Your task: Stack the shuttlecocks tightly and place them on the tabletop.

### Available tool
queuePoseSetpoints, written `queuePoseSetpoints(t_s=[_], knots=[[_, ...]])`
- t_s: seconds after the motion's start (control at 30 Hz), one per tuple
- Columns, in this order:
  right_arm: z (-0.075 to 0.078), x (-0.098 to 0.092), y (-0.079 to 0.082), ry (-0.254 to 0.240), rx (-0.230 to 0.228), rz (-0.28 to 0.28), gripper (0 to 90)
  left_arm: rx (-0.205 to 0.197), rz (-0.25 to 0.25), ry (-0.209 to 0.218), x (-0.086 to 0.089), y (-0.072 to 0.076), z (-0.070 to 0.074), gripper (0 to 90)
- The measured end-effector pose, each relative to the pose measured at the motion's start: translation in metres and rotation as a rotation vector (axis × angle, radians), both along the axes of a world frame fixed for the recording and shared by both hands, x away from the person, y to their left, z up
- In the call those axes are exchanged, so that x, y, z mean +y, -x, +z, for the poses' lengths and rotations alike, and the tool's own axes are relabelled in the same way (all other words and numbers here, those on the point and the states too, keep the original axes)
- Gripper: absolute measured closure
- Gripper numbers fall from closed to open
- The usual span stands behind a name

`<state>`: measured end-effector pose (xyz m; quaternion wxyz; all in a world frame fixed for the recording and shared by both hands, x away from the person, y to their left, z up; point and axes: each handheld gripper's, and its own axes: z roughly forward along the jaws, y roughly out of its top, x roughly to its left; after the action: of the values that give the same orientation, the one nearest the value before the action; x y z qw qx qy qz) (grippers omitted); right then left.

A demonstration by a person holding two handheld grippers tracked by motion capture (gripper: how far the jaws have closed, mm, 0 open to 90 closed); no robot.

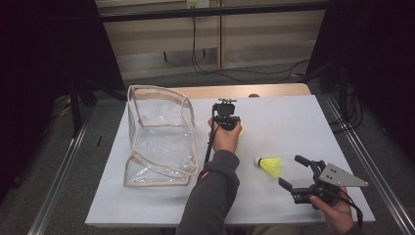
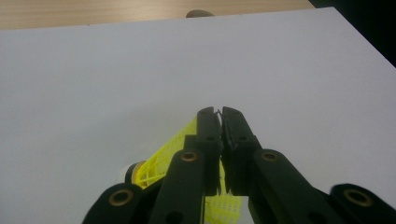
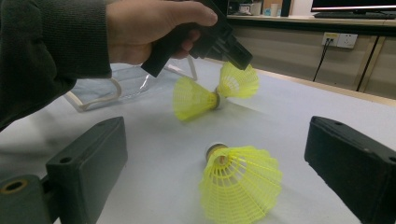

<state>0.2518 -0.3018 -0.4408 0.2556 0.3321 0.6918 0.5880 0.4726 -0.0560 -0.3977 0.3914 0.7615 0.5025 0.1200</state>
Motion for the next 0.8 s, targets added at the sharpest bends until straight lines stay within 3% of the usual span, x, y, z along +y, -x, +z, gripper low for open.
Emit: queuePoseSetpoints(t_s=[0.27, 0.8], knots=[[0.0, 0.0, 0.0, 0.001, 0.002, 0.0, 5.3, -0.001, -0.006, 0.006, -0.008, -0.006, -0.003, 87.0], [-0.001, -0.001, 0.0, -0.001, 0.006, 0.003, 5.3, -0.019, -0.017, 0.021, -0.007, -0.015, -0.004, 82.8]])
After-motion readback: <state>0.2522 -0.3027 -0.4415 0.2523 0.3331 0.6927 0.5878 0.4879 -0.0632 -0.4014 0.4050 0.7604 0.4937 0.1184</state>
